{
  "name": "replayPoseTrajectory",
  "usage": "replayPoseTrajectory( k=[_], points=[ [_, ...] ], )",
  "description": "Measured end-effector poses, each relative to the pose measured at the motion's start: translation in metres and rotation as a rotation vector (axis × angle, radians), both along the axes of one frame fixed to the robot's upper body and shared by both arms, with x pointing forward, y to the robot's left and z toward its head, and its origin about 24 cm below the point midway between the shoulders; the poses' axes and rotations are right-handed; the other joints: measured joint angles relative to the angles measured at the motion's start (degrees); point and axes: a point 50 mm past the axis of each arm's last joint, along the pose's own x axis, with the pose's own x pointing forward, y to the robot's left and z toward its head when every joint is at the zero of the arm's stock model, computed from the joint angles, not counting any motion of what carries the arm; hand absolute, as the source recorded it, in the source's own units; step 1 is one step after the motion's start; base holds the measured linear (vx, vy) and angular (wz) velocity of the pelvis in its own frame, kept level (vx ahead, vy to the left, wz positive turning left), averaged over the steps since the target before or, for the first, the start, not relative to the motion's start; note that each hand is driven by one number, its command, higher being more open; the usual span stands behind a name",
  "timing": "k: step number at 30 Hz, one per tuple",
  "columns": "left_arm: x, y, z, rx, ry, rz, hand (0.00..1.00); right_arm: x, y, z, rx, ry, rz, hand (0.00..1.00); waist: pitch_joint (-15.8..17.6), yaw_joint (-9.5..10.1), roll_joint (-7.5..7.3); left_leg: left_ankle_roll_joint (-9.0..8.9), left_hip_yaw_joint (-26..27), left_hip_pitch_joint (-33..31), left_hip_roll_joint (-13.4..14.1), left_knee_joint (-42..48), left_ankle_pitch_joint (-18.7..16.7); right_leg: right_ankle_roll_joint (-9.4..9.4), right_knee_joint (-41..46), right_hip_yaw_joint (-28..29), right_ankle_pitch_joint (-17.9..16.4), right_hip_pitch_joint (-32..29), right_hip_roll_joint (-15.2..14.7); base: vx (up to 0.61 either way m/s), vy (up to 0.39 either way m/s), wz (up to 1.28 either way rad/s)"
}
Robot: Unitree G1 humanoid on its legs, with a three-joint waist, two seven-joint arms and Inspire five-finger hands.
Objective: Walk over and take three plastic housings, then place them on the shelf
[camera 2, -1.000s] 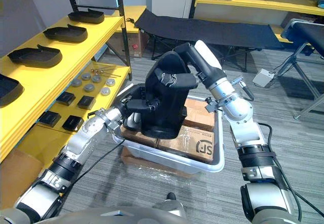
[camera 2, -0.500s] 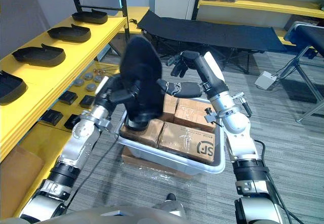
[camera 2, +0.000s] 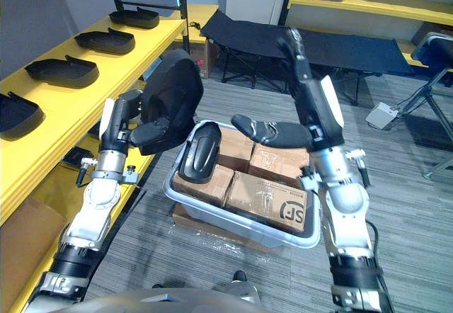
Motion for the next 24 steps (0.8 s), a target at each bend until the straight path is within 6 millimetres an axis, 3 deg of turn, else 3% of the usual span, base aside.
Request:
replayPoseTrajectory(
  k=[2, 6, 8, 11, 13, 18, 20, 24],
  points=[
    [-0.015, 0.013, -0.001, -0.055, -0.019, 0.043, 0.00, -0.014, -0.012, -0.022, 0.166, 0.076, -0.083, 1.00, 0.0, -0.71, 0.11, -0.07, 0.5, -0.4, 0.0, 0.1, -0.1, 0.00, 0.0, 0.4, 0.0, -0.7, 0.1, 0.03, -0.004, -0.09],
    [-0.047, 0.025, 0.005, -0.262, -0.101, 0.058, 0.00, -0.038, -0.017, -0.062, 0.354, 0.226, -0.235, 1.00, 0.2, -0.80, 0.60, -0.07, 1.1, -0.4, 0.0, 0.2, -0.5, -0.22, -0.1, 1.0, 0.2, -1.0, 0.0, 0.04, 0.005, -0.10],
    [-0.065, 0.030, 0.015, -0.338, -0.179, 0.079, 0.00, -0.045, -0.007, -0.083, 0.457, 0.309, -0.247, 1.00, 0.5, -0.43, 1.22, -0.01, 0.8, -0.5, -0.1, 0.2, -0.7, -0.21, -0.2, 0.6, 0.2, -0.8, -0.1, 0.00, 0.002, 0.06],
    [-0.077, 0.036, 0.024, -0.353, -0.248, 0.109, 0.00, -0.046, 0.006, -0.094, 0.527, 0.364, -0.208, 1.00, 0.6, 0.30, 2.32, 0.05, -1.7, -1.5, -0.2, 0.2, -0.7, 0.07, -0.2, -1.9, -0.3, -0.2, -0.3, -0.02, -0.009, 0.43],
    [-0.086, 0.044, 0.029, -0.348, -0.282, 0.165, 0.00, -0.041, 0.020, -0.102, 0.538, 0.424, -0.141, 1.00, 0.5, 2.52, 3.34, 0.11, -5.4, -2.9, -0.3, 0.2, -0.2, 0.02, -0.3, -5.7, -0.8, 0.8, -0.4, -0.02, -0.019, 0.78],
    [-0.114, 0.075, 0.024, -0.302, -0.268, 0.358, 0.00, -0.013, 0.053, -0.119, 0.482, 0.538, 0.025, 1.00, 0.6, 8.05, 3.79, -0.24, -12.0, -5.2, -0.3, 0.2, 1.5, -0.03, -0.3, -12.8, -1.9, 2.9, 0.0, -0.02, -0.033, 0.76],
    [-0.130, 0.087, 0.015, -0.298, -0.227, 0.450, 0.00, 0.004, 0.070, -0.116, 0.418, 0.545, 0.088, 1.00, 0.8, 11.93, 3.35, -0.22, -14.5, -5.4, -0.6, 0.2, 1.8, -0.09, -0.3, -15.4, -2.3, 4.1, 0.0, -0.02, -0.018, 0.62],
    [-0.150, 0.099, 0.008, -0.318, -0.189, 0.515, 0.00, 0.022, 0.082, -0.100, 0.383, 0.487, 0.104, 1.00, 0.9, 15.20, 1.64, 0.18, -19.9, -6.6, -1.8, 0.2, 2.2, 0.51, -0.3, -20.7, -3.2, 6.5, -0.2, 0.00, -0.010, 0.80]
  ],
)
